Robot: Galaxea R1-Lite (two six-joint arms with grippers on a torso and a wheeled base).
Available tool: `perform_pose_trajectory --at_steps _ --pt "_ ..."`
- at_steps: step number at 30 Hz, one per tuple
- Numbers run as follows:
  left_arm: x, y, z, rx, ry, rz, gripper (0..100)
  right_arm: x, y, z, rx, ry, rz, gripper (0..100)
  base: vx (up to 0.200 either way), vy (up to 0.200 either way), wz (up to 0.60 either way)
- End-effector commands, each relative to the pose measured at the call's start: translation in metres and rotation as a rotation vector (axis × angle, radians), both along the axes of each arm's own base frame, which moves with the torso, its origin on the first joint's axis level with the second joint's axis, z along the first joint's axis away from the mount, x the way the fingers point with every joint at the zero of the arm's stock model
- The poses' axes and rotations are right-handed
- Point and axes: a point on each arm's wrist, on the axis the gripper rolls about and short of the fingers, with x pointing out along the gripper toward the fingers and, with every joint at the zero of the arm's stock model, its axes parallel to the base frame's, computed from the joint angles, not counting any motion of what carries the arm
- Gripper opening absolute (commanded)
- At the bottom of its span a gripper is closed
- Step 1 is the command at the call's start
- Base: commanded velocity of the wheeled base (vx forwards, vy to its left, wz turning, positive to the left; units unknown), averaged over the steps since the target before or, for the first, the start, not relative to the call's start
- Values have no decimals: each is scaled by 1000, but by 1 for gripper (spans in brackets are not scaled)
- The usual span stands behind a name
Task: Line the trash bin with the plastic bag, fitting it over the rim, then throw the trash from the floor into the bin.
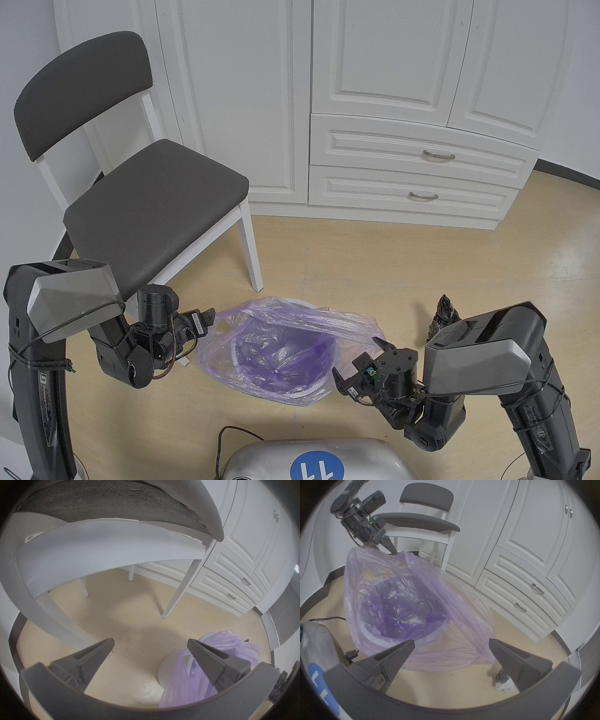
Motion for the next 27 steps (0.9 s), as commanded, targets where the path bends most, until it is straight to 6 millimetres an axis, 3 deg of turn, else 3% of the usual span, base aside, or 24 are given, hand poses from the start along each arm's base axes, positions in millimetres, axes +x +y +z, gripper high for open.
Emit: perform_pose_trajectory --at_steps 1,10,16,27 --pt "-2 0 5 -2 -11 -2 100 28 5 -23 81 -36 -64 100 0 0 0" --pt "-2 0 5 -2 -9 -2 100 69 17 -3 250 -186 -193 100 0 0 0" --pt "-2 0 5 -2 -11 -2 100 82 21 8 325 -240 -230 100 0 0 0" --pt "-5 -5 5 -2 -8 -14 100 111 28 12 438 -339 -278 100 0 0 0"
